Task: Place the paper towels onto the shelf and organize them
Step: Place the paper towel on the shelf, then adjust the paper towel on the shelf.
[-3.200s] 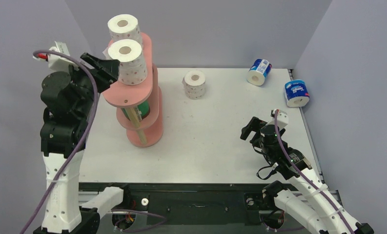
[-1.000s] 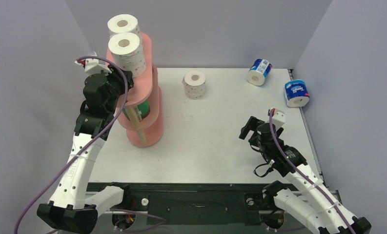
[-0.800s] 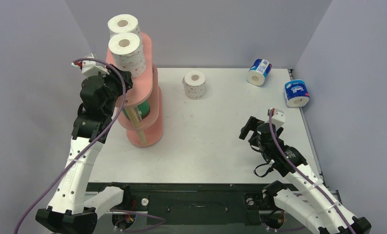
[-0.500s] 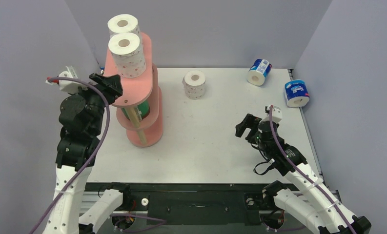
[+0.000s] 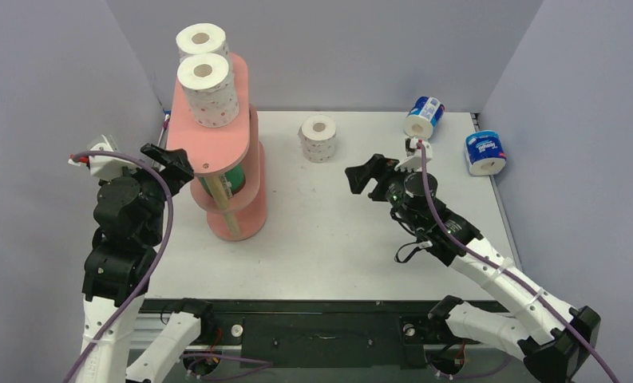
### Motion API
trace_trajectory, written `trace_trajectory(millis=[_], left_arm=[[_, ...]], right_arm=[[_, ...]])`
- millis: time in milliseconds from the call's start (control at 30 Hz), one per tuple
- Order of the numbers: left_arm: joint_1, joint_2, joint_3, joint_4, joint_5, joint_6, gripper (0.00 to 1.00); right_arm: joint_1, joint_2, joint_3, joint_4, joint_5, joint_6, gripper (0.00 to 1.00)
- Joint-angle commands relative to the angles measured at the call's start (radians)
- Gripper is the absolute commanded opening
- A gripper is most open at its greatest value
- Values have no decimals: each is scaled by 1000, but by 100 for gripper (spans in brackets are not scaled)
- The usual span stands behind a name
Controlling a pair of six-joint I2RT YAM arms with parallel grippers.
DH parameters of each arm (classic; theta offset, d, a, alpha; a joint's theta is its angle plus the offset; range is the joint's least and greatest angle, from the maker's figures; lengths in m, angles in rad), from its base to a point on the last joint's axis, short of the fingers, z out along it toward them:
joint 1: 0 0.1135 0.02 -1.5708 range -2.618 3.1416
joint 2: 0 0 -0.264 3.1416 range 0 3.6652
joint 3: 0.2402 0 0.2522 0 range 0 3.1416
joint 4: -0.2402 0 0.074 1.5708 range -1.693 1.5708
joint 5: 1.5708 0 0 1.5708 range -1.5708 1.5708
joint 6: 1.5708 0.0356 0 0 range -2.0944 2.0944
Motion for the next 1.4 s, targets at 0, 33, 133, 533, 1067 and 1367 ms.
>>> trace_trajectory(millis=[0, 33, 133, 533, 1067, 1367], left_arm=[[-9, -40, -39, -40, 26, -12, 72], [-10, -47, -53, -44, 30, -13, 72], [-11, -73, -87, -71, 64, -28, 71], [-26, -198, -239, -189, 48, -99, 69], [-49, -237, -370, -167, 83, -143, 65], [-54, -250, -413, -156, 99, -155, 65]], right_arm=[[4, 98, 96, 373, -80, 33, 81], [4, 125, 127, 392, -120, 34, 80], [4, 287, 303, 426, -245, 65, 77], [59, 772, 854, 373, -370, 151, 64], [110, 1009, 1153, 322, -358, 161, 47], [128, 1055, 1203, 292, -354, 156, 42]])
